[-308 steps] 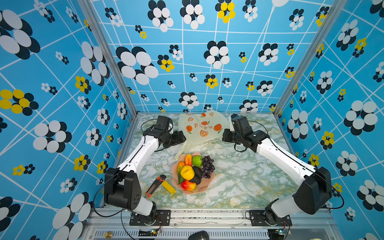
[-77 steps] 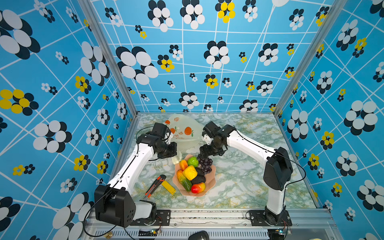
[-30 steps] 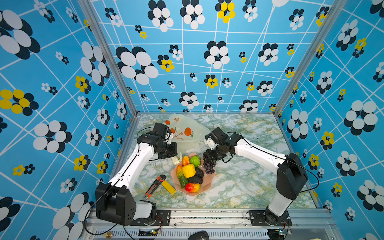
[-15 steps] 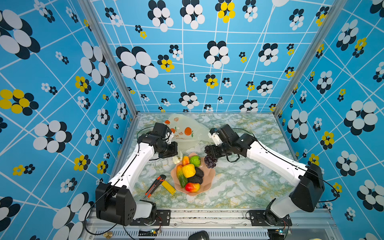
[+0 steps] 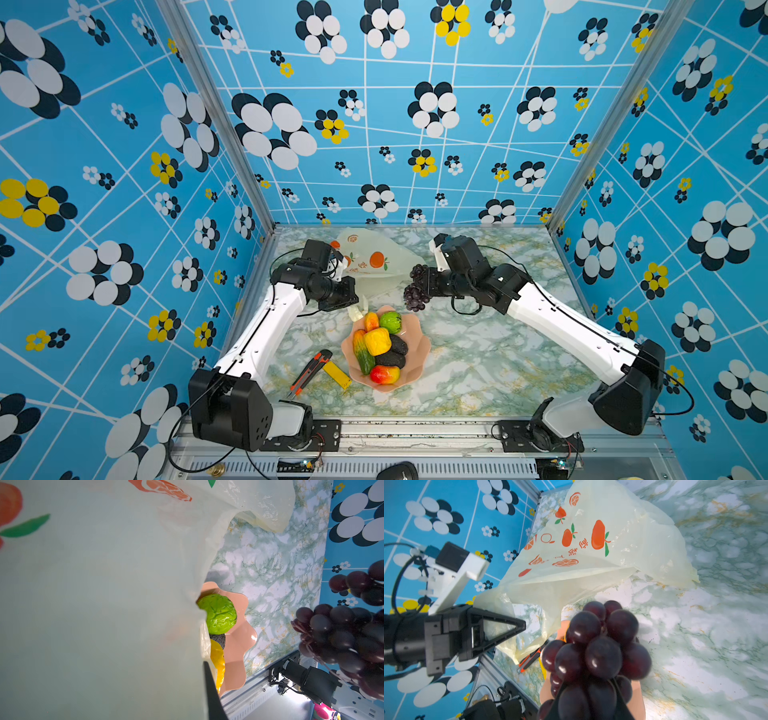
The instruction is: Place the fruits into the plastic bag
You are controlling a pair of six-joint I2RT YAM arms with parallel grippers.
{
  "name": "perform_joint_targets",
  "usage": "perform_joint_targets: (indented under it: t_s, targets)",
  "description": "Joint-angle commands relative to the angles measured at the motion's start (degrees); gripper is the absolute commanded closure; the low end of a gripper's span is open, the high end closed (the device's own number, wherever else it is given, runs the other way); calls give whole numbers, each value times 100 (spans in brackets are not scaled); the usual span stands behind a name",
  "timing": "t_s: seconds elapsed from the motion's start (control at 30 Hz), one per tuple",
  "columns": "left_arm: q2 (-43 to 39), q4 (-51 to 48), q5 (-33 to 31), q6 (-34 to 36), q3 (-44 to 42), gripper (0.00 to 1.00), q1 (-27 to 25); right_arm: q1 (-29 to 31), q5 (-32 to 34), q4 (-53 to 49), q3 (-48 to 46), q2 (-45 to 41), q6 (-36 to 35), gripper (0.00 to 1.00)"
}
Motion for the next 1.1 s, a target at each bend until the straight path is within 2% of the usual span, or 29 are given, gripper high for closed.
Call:
perform_joint_targets:
  t_s: [0.0,0.1,0.47,0.67,0.93,1.07]
  targets:
    - [62,-2,257,-172,188,100,41,22,529,667,50,39,1308,79]
    - [120,38,370,-295,296,100,36,25,604,1114,10,128,1784,79]
    - [394,356,718,-954,784,100,15,-15,409,1401,646,944,1851,80]
    - [480,331,738,-1024,945,100,-50,-41,355,1762,713,1304,1991,81]
    - [565,339,787,-1150,1066,100,-119,-44,274,2283,779,1822,2332,82]
    - [651,367,822,-1241,1186,100,-176,-47,345,2630,715,2031,2718,82]
